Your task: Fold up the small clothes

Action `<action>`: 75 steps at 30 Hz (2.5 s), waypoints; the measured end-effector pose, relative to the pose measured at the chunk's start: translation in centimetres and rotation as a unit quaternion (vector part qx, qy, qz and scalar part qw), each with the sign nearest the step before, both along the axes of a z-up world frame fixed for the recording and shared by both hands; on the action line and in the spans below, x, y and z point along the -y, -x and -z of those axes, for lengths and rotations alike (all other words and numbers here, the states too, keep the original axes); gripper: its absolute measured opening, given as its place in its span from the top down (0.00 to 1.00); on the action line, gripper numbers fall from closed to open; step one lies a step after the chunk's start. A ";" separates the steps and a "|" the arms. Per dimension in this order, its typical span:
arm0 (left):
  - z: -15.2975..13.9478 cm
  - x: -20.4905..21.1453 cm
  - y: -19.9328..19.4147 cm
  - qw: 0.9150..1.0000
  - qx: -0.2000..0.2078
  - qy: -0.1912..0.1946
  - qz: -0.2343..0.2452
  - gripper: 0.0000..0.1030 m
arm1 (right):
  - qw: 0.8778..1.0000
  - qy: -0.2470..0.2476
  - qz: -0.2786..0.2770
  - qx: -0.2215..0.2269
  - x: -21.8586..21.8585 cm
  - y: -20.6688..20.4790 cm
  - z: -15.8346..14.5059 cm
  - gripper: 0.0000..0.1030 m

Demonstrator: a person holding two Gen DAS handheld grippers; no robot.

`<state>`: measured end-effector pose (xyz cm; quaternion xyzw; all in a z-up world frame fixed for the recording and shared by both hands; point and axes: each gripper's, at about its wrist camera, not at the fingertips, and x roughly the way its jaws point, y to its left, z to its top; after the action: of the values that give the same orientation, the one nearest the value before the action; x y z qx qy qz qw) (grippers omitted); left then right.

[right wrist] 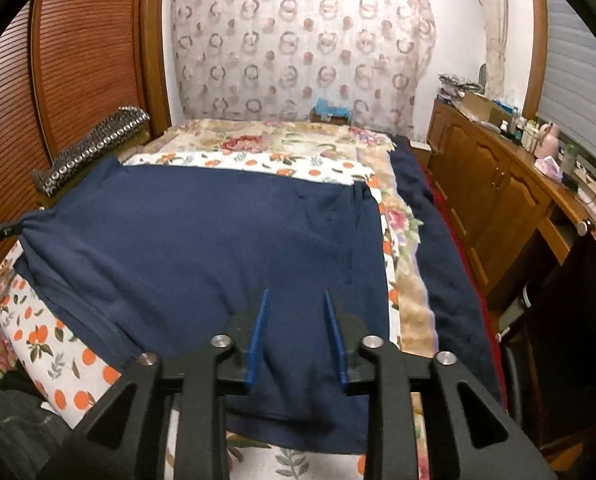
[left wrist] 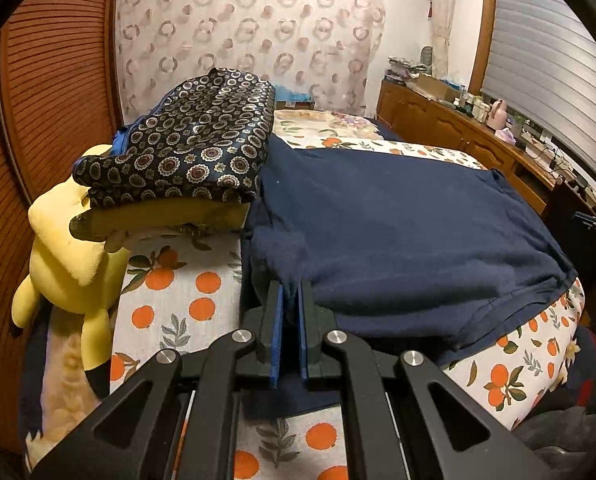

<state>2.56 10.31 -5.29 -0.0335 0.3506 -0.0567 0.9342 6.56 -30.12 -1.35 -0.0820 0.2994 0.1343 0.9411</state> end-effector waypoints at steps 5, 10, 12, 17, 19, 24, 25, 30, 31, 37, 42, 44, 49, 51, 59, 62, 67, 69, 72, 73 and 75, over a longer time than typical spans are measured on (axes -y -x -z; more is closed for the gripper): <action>-0.2 0.2 0.0 1.000 0.002 -0.006 0.000 0.93 | 1.000 -0.014 -0.023 0.004 -0.6 0.8 1.1 0.58; -0.1 0.5 0.1 1.000 0.001 -0.011 0.001 0.93 | 0.999 -0.021 -0.049 -0.005 -1.7 -0.7 2.8 0.57; -0.1 0.5 0.1 1.000 0.000 -0.011 0.001 0.93 | 0.998 -0.023 -0.059 -0.011 -1.7 -1.3 3.3 0.57; 0.1 0.5 0.0 1.000 -0.003 -0.010 0.001 0.93 | 0.995 -0.027 -0.090 -0.030 -3.4 -3.2 4.9 0.57; 0.1 0.4 0.0 1.000 -0.004 -0.010 0.000 0.93 | 0.994 -0.025 -0.102 -0.038 -4.1 -4.0 5.7 0.57; 0.6 0.1 0.0 1.000 -0.011 -0.006 -0.003 0.83 | 0.992 -0.008 -0.114 -0.052 -6.0 -6.2 6.9 0.49; 0.7 0.0 0.1 1.000 -0.012 -0.005 -0.004 0.78 | 0.992 -0.004 -0.116 -0.056 -6.2 -6.5 7.1 0.48; 0.2 -0.5 0.4 1.000 -0.003 0.004 -0.003 0.37 | 0.991 0.011 -0.115 -0.066 -7.2 -7.7 7.4 0.40; 0.1 -0.6 0.4 1.000 0.000 0.005 -0.004 0.31 | 0.991 0.012 -0.115 -0.067 -7.3 -7.8 7.3 0.40; 0.4 -0.9 -0.3 1.000 -0.002 -0.002 -0.015 0.24 | 0.991 0.018 -0.114 -0.071 -7.8 -8.5 7.7 0.34; 1.2 -1.2 -1.6 1.000 -0.019 -0.005 -0.022 0.24 | 0.990 0.041 -0.119 -0.064 -8.9 -7.9 7.9 0.26; 1.7 -1.4 -2.0 0.999 -0.026 -0.004 -0.025 0.24 | 0.990 0.040 -0.117 -0.064 -8.9 -8.2 7.9 0.25; 2.9 -1.4 -2.3 0.999 -0.045 -0.004 -0.026 0.24 | 0.990 0.040 -0.117 -0.064 -8.9 -8.4 7.9 0.24; 3.5 -1.3 -2.1 0.998 -0.049 -0.004 -0.025 0.24 | 0.990 0.040 -0.117 -0.064 -8.9 -8.3 7.9 0.23; 4.3 -0.9 -1.3 0.998 -0.052 0.012 -0.012 0.55 | 0.990 0.040 -0.119 -0.066 -9.2 -7.4 8.0 0.19; 4.3 -0.7 -1.1 0.998 -0.052 0.020 -0.008 0.76 | 0.990 0.040 -0.119 -0.066 -9.2 -7.3 8.1 0.18; 3.3 0.1 -1.2 0.998 -0.037 0.044 0.016 0.91 | 0.990 0.040 -0.120 -0.066 -9.3 -7.3 8.1 0.18; 2.1 0.8 -1.0 0.998 -0.020 0.058 0.026 0.92 | 0.990 0.040 -0.120 -0.066 -9.3 -7.2 8.1 0.18; 0.3 1.8 -1.1 0.997 0.006 0.067 0.035 0.92 | 0.990 0.040 -0.120 -0.067 -9.2 -7.2 8.1 0.18; -0.4 2.3 -1.0 0.996 0.018 0.073 0.039 0.92 | 0.990 0.040 -0.119 -0.068 -9.2 -7.2 8.1 0.18; -1.6 3.0 -1.3 0.995 0.033 0.082 0.048 0.92 | 0.991 0.039 -0.115 -0.065 -8.9 -7.1 7.9 0.18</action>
<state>3.82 7.28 -3.69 -0.0910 0.3149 -0.1314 0.9356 13.65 -21.22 -9.23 -0.1434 0.3532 0.2345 0.8943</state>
